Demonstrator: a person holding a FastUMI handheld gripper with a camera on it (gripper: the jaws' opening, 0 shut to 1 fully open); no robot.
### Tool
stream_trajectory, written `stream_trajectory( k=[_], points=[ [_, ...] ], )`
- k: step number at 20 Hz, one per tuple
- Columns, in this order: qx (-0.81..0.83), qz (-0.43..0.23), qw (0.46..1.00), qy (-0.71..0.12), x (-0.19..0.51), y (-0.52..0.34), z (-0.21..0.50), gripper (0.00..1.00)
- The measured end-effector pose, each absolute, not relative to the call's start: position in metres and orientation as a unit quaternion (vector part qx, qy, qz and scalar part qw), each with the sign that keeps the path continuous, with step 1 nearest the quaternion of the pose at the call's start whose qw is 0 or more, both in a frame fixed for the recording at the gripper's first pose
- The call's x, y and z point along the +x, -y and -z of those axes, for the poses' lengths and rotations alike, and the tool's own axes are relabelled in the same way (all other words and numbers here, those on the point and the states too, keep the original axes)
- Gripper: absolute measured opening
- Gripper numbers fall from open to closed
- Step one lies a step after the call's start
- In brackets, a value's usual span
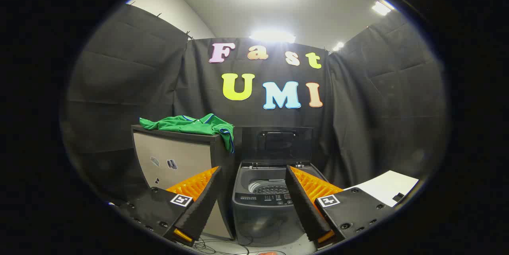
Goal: Put the clothes into the washing machine and then close the washing machine lid.
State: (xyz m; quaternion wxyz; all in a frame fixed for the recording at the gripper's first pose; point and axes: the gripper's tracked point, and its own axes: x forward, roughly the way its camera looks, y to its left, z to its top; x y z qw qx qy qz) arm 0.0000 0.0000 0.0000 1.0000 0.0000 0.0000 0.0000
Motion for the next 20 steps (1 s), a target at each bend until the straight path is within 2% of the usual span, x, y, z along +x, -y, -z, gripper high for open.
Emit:
stream_trajectory(
  k=[20],
  points=[
    [-0.001,0.000,1.000,0.000,-0.0032,0.0066,-0.0034,0.98]
  ],
)
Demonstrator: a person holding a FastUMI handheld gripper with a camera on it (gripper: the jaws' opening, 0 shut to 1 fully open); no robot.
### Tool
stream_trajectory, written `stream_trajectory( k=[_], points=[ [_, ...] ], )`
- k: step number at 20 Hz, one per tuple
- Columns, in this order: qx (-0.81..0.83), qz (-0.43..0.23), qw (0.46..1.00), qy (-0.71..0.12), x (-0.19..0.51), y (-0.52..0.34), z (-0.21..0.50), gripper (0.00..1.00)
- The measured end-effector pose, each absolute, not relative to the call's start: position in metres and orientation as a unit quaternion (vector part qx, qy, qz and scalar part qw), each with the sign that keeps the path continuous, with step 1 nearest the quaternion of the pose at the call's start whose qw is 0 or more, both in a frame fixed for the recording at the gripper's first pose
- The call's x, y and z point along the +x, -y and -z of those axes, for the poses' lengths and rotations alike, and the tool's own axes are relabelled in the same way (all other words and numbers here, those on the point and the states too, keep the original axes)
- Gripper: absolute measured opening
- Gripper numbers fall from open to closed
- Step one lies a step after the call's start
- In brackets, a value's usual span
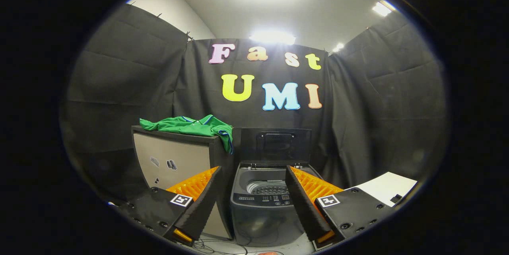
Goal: Put the clothes into the washing machine and then close the washing machine lid.
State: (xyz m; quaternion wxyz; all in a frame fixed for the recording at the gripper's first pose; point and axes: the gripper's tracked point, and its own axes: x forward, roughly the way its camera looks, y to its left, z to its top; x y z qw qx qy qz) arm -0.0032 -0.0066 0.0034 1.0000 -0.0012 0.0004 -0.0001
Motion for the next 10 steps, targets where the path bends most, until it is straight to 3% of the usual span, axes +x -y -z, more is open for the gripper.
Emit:
stream_trajectory(
  k=[10],
  points=[
    [-0.009,-0.005,1.000,0.001,0.010,0.004,-0.011,0.98]
  ],
)
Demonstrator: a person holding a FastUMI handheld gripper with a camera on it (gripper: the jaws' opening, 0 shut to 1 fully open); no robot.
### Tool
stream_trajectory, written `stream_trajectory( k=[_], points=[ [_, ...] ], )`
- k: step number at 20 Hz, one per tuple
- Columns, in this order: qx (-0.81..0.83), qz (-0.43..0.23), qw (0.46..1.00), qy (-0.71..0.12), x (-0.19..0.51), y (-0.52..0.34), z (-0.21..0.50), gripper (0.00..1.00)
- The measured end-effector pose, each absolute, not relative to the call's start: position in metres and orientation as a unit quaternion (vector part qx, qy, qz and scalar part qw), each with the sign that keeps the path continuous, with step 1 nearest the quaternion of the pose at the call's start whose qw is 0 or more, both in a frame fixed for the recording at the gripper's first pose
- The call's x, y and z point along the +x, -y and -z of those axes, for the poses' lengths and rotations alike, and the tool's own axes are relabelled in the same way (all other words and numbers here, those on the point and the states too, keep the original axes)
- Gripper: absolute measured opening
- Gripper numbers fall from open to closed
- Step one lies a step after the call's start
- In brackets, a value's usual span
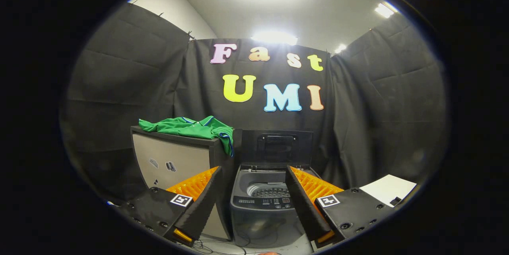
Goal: Put the clothes into the washing machine and then close the washing machine lid.
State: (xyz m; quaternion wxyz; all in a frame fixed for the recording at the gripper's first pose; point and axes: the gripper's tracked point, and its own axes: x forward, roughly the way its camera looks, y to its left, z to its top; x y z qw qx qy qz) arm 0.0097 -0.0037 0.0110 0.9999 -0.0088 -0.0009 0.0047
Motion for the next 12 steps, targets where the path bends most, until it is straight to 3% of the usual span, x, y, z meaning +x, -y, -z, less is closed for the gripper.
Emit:
stream_trajectory(
  k=[12],
  points=[
    [-0.024,-0.025,0.999,0.010,0.031,-0.015,-0.035,0.98]
  ],
)
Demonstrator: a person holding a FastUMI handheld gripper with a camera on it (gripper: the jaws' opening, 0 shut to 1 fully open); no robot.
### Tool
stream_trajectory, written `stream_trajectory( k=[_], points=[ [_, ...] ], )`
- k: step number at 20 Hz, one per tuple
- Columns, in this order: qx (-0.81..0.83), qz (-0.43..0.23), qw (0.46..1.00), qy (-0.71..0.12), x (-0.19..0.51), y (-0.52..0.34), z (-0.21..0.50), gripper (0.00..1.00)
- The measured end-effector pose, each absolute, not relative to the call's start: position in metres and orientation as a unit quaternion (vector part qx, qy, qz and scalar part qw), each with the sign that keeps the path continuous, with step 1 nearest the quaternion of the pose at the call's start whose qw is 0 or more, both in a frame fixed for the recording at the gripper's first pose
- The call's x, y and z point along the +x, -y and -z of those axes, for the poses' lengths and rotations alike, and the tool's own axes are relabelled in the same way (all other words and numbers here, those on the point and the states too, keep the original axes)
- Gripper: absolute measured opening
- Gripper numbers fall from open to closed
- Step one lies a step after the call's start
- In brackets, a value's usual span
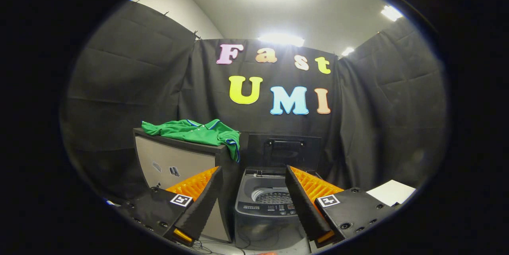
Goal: Put the clothes into the washing machine and then close the washing machine lid.
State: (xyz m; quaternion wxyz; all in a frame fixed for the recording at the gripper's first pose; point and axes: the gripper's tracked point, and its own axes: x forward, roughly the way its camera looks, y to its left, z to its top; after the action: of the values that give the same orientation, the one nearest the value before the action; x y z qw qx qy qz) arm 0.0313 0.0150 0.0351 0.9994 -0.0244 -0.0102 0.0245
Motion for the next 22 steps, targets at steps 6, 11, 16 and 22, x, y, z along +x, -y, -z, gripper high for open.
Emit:
stream_trajectory(
  k=[6,11,16,22],
  points=[
    [-0.011,-0.043,0.998,0.034,0.060,-0.030,-0.085,0.98],
    [-0.017,-0.071,0.997,0.025,0.098,-0.045,-0.125,0.98],
    [-0.002,-0.088,0.995,0.044,0.126,-0.059,-0.176,0.98],
    [-0.012,-0.104,0.994,0.034,0.165,-0.079,-0.215,0.98]
  ],
)
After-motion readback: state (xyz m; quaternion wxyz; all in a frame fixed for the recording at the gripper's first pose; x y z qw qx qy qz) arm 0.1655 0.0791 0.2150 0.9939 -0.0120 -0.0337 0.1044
